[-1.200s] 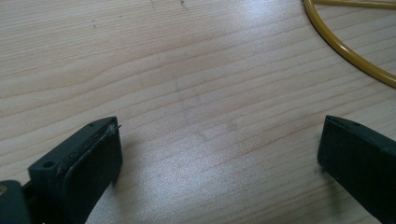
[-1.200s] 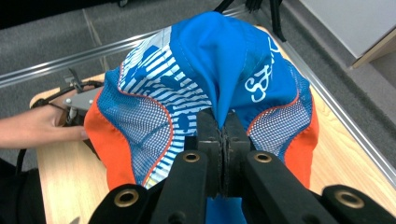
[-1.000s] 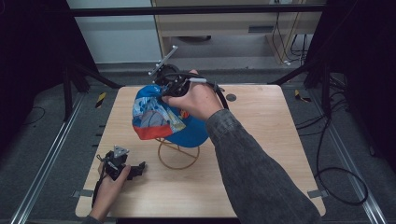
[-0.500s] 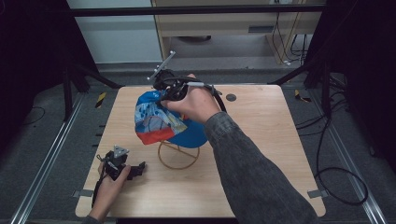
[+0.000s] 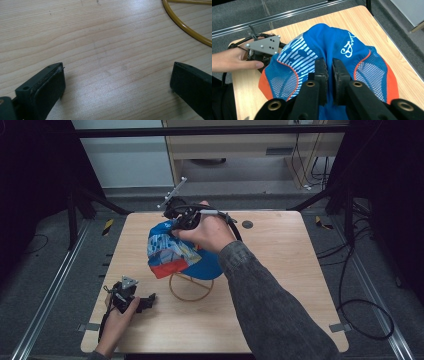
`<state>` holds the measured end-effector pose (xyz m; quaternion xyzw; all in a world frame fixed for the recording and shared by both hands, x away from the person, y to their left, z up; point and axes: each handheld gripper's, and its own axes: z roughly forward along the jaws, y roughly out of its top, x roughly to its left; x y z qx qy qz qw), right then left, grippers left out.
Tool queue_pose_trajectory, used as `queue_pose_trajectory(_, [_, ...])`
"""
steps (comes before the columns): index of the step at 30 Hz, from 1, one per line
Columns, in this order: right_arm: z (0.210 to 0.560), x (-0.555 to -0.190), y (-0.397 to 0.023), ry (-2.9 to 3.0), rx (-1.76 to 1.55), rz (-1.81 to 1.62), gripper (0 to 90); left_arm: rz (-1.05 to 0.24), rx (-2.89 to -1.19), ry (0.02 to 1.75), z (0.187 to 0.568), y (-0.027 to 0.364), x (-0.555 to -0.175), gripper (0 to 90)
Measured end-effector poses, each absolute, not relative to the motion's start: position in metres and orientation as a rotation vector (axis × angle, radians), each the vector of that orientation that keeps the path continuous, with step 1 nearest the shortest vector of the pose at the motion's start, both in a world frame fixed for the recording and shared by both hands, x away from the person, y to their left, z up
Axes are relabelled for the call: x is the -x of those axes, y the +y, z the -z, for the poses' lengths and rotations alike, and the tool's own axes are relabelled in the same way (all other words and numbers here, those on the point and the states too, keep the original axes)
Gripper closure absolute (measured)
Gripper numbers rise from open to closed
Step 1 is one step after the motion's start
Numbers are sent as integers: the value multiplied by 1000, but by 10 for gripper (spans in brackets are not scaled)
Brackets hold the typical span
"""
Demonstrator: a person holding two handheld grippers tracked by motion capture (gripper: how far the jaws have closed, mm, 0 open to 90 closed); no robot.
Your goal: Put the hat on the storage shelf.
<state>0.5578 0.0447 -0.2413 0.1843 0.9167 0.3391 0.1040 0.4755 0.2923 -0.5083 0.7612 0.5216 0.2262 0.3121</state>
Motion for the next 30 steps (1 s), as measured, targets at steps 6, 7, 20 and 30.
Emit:
queue_pose_trajectory(6, [242, -558, 41, 2697, -555, -1010, 807, -597, -2008, 1376, 508, 292, -476, 0])
queue_pose_trajectory(7, [242, -558, 40, 2696, -556, -1011, 799, -597, -2008, 1376, 508, 292, -476, 0])
queue_pose_trajectory(20, [242, -560, 36, 2669, -601, -1006, 624, -597, -2006, 1378, 508, 292, -475, 0])
queue_pose_trajectory(30, [243, -561, 31, 2660, -614, -1019, 610, -597, -2006, 1378, 508, 292, -475, 0])
